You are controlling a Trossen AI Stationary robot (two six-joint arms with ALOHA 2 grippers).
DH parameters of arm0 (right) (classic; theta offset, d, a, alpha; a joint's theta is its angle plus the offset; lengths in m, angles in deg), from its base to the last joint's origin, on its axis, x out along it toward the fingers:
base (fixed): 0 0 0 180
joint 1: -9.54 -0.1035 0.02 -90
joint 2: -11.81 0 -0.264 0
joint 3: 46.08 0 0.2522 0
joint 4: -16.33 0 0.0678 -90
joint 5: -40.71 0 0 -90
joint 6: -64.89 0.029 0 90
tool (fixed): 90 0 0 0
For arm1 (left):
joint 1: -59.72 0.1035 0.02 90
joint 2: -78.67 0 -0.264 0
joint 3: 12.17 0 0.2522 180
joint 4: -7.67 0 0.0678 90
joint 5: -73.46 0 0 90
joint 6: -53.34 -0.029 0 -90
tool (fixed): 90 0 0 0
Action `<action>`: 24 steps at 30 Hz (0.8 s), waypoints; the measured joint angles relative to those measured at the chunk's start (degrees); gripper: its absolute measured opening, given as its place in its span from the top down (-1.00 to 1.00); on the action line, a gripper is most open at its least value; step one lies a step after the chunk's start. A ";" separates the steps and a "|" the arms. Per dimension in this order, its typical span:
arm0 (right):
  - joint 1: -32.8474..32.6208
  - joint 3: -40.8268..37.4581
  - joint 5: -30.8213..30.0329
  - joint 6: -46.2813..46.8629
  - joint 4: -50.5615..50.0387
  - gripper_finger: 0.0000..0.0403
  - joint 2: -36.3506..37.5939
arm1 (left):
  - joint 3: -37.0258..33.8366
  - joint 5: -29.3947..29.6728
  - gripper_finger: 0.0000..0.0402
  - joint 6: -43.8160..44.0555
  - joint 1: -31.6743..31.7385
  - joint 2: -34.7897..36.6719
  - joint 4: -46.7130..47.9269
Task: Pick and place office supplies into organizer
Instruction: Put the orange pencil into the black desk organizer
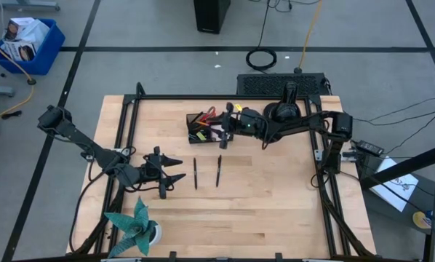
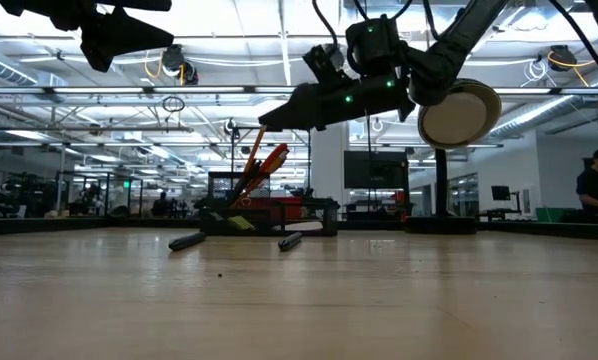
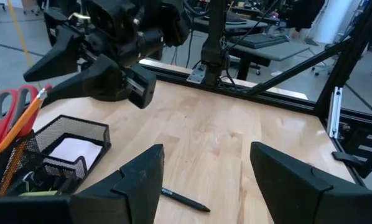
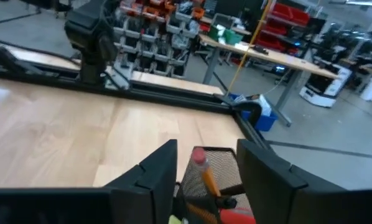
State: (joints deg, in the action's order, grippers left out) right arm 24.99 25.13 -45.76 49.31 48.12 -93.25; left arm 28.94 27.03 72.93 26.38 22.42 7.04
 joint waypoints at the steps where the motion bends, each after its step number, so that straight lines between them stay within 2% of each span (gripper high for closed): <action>1: 0.09 0.00 0.66 0.01 -0.36 0.23 0.00 | 0.00 0.00 -0.21 0.00 0.00 0.00 -0.01; 7: 0.53 0.18 2.67 0.46 -0.42 0.48 -2.40 | 0.00 0.01 -0.21 -0.22 0.00 0.00 0.13; 14: 0.72 4.55 4.19 1.21 -0.66 0.95 -5.68 | 0.00 0.24 -0.21 -0.11 0.07 0.00 0.14; 18: 0.64 5.98 4.23 1.46 -1.23 0.92 -5.87 | 0.00 0.22 -0.21 0.33 0.06 0.00 0.62; 24: 2.02 6.25 4.23 3.40 -2.50 0.98 -5.79 | 0.00 0.20 -0.21 0.46 0.07 0.00 0.96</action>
State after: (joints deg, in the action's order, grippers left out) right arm 27.00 31.38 -41.54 52.71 45.62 -99.04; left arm 28.94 27.23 73.39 26.44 22.42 8.00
